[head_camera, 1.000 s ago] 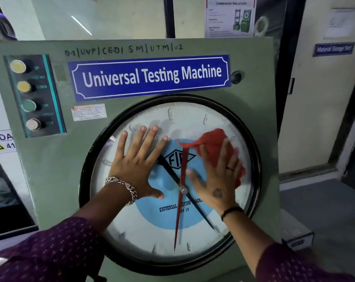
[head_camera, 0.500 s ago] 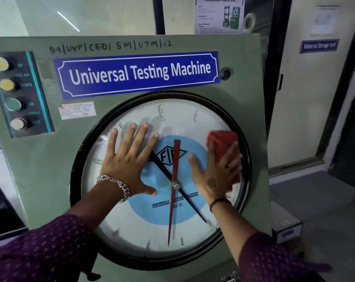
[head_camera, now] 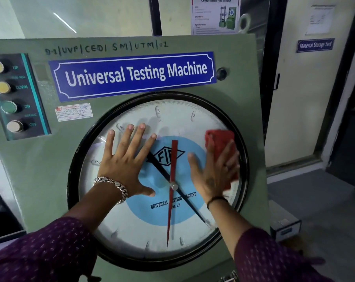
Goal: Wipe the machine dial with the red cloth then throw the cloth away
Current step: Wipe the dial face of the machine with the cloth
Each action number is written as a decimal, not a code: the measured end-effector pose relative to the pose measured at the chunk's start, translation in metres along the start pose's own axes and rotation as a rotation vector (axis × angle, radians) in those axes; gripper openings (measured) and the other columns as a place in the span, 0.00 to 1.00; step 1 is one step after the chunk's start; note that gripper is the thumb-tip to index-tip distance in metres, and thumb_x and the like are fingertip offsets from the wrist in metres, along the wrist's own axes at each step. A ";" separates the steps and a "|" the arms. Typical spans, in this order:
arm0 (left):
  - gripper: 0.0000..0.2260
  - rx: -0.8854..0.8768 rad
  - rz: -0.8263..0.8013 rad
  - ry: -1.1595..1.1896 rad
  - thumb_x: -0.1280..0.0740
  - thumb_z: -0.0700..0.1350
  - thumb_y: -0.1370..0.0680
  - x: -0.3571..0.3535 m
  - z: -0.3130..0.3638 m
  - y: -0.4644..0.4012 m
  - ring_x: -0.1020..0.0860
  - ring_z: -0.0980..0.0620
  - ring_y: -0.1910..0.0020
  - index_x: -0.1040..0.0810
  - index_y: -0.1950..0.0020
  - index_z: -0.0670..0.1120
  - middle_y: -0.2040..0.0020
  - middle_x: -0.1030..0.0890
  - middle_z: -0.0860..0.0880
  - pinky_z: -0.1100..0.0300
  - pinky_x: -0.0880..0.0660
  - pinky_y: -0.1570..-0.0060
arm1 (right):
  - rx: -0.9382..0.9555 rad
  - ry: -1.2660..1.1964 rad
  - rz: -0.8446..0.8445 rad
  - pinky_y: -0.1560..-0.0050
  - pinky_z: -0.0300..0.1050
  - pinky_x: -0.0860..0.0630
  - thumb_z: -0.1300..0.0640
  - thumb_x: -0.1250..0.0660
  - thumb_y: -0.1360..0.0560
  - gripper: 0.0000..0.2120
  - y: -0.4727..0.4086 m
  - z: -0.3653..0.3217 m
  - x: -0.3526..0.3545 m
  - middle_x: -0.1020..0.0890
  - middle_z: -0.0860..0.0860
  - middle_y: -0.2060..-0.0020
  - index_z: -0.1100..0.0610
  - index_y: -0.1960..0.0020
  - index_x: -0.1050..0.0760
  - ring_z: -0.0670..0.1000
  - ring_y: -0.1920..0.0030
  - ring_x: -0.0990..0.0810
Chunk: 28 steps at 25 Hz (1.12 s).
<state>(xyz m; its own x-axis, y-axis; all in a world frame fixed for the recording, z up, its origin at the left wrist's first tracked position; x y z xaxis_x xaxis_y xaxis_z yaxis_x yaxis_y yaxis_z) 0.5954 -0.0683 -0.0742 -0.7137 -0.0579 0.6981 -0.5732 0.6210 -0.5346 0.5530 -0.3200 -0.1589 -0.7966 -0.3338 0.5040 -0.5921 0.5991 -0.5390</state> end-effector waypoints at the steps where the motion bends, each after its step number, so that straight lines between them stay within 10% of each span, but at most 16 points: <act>1: 0.79 0.004 0.003 -0.004 0.27 0.84 0.51 0.000 0.000 0.000 0.53 0.35 0.11 0.54 0.09 0.51 0.09 0.55 0.42 0.25 0.55 0.18 | 0.069 0.026 0.035 0.19 0.85 0.53 0.15 0.56 0.24 0.48 -0.014 -0.024 0.000 0.59 0.61 0.08 0.36 0.10 0.43 0.77 0.12 0.56; 6: 0.79 0.012 0.012 0.016 0.27 0.84 0.51 0.000 -0.002 0.001 0.53 0.36 0.11 0.52 0.09 0.51 0.09 0.54 0.41 0.26 0.58 0.17 | 0.569 0.244 0.025 0.18 0.85 0.53 0.17 0.44 0.23 0.46 0.029 -0.020 -0.020 0.57 0.57 0.08 0.36 0.10 0.44 0.74 0.11 0.57; 12: 0.81 0.072 0.037 0.054 0.27 0.84 0.52 -0.004 -0.001 0.004 0.54 0.37 0.11 0.54 0.09 0.47 0.09 0.55 0.41 0.30 0.63 0.16 | 0.412 0.189 0.103 0.19 0.84 0.49 0.16 0.50 0.23 0.46 -0.026 -0.049 -0.002 0.51 0.62 0.08 0.36 0.11 0.41 0.77 0.12 0.50; 18: 0.79 0.291 0.067 0.200 0.29 0.85 0.47 -0.018 0.000 0.037 0.56 0.38 0.11 0.53 0.10 0.43 0.09 0.54 0.39 0.31 0.61 0.16 | 0.996 0.348 0.029 0.18 0.82 0.50 0.18 0.41 0.24 0.44 -0.011 -0.044 -0.002 0.47 0.57 0.08 0.36 0.13 0.35 0.72 0.10 0.52; 24: 0.77 0.401 0.071 0.244 0.32 0.87 0.45 -0.025 0.006 0.049 0.57 0.39 0.11 0.53 0.10 0.43 0.09 0.56 0.40 0.31 0.63 0.16 | 0.779 0.308 0.061 0.15 0.79 0.56 0.17 0.46 0.23 0.45 -0.047 -0.059 0.011 0.53 0.58 0.08 0.36 0.11 0.40 0.74 0.11 0.52; 28: 0.76 0.392 0.094 0.260 0.35 0.88 0.44 -0.027 0.005 0.049 0.55 0.38 0.11 0.55 0.10 0.44 0.09 0.56 0.40 0.31 0.63 0.16 | 0.958 0.294 0.042 0.15 0.80 0.56 0.18 0.41 0.24 0.46 -0.024 -0.084 -0.009 0.52 0.56 0.07 0.36 0.10 0.42 0.71 0.10 0.53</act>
<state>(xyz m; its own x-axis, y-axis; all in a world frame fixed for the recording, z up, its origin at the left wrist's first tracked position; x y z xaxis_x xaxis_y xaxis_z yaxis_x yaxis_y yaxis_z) 0.5843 -0.0402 -0.1216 -0.6743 0.2128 0.7071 -0.6552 0.2694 -0.7058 0.5840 -0.2705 -0.0940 -0.8339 -0.0557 0.5491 -0.5157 -0.2760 -0.8111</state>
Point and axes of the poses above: each hand's wrist, its own y-axis away from the middle knuckle, its own x-axis out of the back of the hand, z = x × y, the point moved 3 cm from there along -y, towards the middle knuckle
